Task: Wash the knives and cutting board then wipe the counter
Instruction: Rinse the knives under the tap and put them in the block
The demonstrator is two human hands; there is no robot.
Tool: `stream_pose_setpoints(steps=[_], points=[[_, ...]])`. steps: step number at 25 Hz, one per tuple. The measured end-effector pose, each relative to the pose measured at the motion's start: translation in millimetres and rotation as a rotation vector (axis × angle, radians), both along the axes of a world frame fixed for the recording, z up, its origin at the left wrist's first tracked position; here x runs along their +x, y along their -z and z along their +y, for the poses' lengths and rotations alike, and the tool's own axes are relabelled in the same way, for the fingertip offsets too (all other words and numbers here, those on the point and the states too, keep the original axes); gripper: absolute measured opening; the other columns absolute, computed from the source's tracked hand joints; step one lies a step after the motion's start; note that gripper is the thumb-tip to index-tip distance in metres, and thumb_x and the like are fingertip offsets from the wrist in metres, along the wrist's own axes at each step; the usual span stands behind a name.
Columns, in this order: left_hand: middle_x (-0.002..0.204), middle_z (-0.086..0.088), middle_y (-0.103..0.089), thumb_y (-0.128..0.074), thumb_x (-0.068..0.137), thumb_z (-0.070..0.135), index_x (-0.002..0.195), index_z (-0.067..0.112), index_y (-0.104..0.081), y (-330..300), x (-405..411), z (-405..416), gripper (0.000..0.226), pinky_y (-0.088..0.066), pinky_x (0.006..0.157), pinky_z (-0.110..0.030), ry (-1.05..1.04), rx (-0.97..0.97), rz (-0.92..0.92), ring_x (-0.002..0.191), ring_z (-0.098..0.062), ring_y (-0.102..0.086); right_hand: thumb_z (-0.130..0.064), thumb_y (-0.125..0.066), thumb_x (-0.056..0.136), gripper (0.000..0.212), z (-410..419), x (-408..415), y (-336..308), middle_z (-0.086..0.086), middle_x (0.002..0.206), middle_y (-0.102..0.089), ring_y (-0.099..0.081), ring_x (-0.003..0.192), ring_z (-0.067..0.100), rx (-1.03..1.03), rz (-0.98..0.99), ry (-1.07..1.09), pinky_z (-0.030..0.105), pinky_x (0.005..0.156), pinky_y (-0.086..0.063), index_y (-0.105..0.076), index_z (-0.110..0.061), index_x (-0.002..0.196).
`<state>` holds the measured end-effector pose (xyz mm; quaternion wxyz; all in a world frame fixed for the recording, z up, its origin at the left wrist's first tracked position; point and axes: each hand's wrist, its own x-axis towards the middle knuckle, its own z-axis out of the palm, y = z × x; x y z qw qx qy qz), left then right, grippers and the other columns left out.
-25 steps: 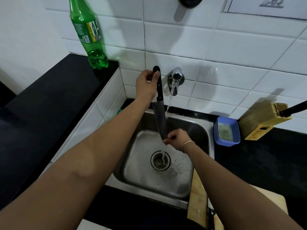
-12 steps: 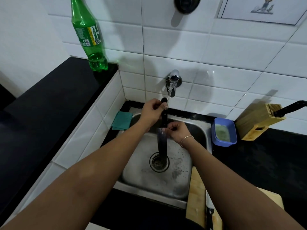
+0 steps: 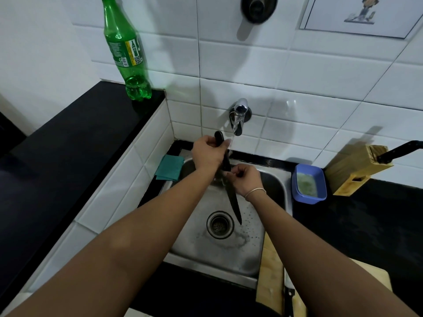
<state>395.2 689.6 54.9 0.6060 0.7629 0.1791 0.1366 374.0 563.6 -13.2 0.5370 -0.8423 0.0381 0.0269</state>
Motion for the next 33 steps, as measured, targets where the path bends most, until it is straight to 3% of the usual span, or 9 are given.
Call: stream_pose_setpoints(steps=[3,6,10,15,17,20,25,30,33], points=[[0.087,-0.012,-0.072,-0.07,0.092,0.012,0.095,0.007,-0.065,-7.9,6.5,4.9,0.008,-0.058,0.088,-0.05,0.154,-0.418,0.039,0.076,-0.027,-0.07,-0.046,-0.083,0.069,0.031,-5.9,-0.1,-6.5,-0.011,0.078,-0.059,-0.055,0.068,0.001,-0.122,-0.186,0.088,0.023,0.064,-0.046,-0.058,-0.028,0.072],[0.098,-0.012,-0.072,-0.053,0.101,0.008,0.107,0.007,-0.064,-10.2,5.7,7.0,0.012,-0.057,0.089,-0.041,0.46,-0.596,0.063,0.083,-0.024,-0.071,-0.042,-0.088,0.065,0.045,-15.0,3.0,-11.2,-0.003,0.09,-0.06,-0.056,0.079,0.011,-0.115,-0.155,0.083,0.023,0.069,-0.047,-0.058,-0.024,0.094],[0.111,-0.014,-0.07,-0.051,0.101,0.007,0.122,0.003,-0.062,-10.3,8.2,9.0,0.024,-0.056,0.085,-0.033,0.676,-0.622,0.069,0.091,-0.023,-0.069,-0.023,-0.089,0.071,0.034,-19.8,1.2,-14.4,-0.005,0.062,-0.055,-0.048,0.054,0.005,0.045,0.024,-0.014,0.017,0.057,-0.043,-0.055,-0.017,0.07],[0.113,-0.014,-0.069,-0.055,0.089,0.001,0.112,0.005,-0.068,-7.2,5.6,22.3,0.027,-0.049,0.097,-0.038,0.926,-0.791,0.08,0.105,-0.029,-0.065,0.001,-0.084,0.071,0.036,-17.0,4.2,-18.2,0.0,0.06,-0.054,-0.047,0.046,-0.004,0.205,0.012,0.005,0.012,0.053,-0.044,-0.053,-0.013,0.06],[0.105,-0.011,-0.071,-0.062,0.09,0.002,0.111,0.006,-0.069,-6.1,5.3,22.4,0.022,-0.053,0.091,-0.037,0.819,-0.704,0.08,0.097,-0.026,-0.068,0.001,-0.085,0.07,0.037,-16.3,6.5,-20.0,0.001,0.059,-0.055,-0.049,0.047,-0.002,0.2,0.024,-0.008,0.015,0.053,-0.046,-0.053,-0.013,0.058],[0.096,-0.008,-0.072,-0.074,0.088,0.011,0.105,0.01,-0.07,-7.5,8.7,19.5,0.017,-0.06,0.074,-0.031,0.536,-0.327,0.031,0.086,-0.02,-0.07,-0.004,-0.088,0.067,0.039,-13.8,12.5,-22.7,-0.003,0.056,-0.054,-0.049,0.05,0.004,0.194,0.054,0.008,0.017,0.054,-0.046,-0.053,-0.015,0.057],[0.093,-0.021,-0.073,-0.07,0.093,0.029,0.097,0.004,-0.068,-7.2,25.1,21.8,0.025,-0.059,0.079,-0.056,0.243,-0.095,-0.011,0.088,-0.038,-0.071,-0.017,-0.091,0.067,0.034,0.9,23.2,-34.9,-0.005,0.056,-0.058,-0.049,0.05,0.004,0.201,0.013,0.059,0.016,0.054,-0.047,-0.057,-0.013,0.061],[0.074,-0.002,-0.072,-0.06,0.093,0.048,0.081,0.015,-0.07,-23.4,36.2,23.7,0.036,-0.056,0.067,-0.038,0.136,0.271,-0.076,0.072,-0.023,-0.069,-0.024,-0.088,0.072,0.045,6.2,21.8,-32.7,-0.007,0.05,-0.047,-0.04,0.048,0.005,0.282,0.001,0.082,0.016,0.051,-0.044,-0.047,-0.022,0.053],[0.073,0.003,-0.071,-0.058,0.093,0.05,0.082,0.017,-0.07,-26.3,38.5,24.1,0.037,-0.052,0.063,-0.033,0.073,0.307,-0.065,0.073,-0.021,-0.069,-0.02,-0.085,0.075,0.034,-2.5,13.0,-17.3,-0.001,0.056,-0.056,-0.049,0.053,0.007,0.236,0.064,-0.011,0.019,0.055,-0.047,-0.056,-0.018,0.057]])
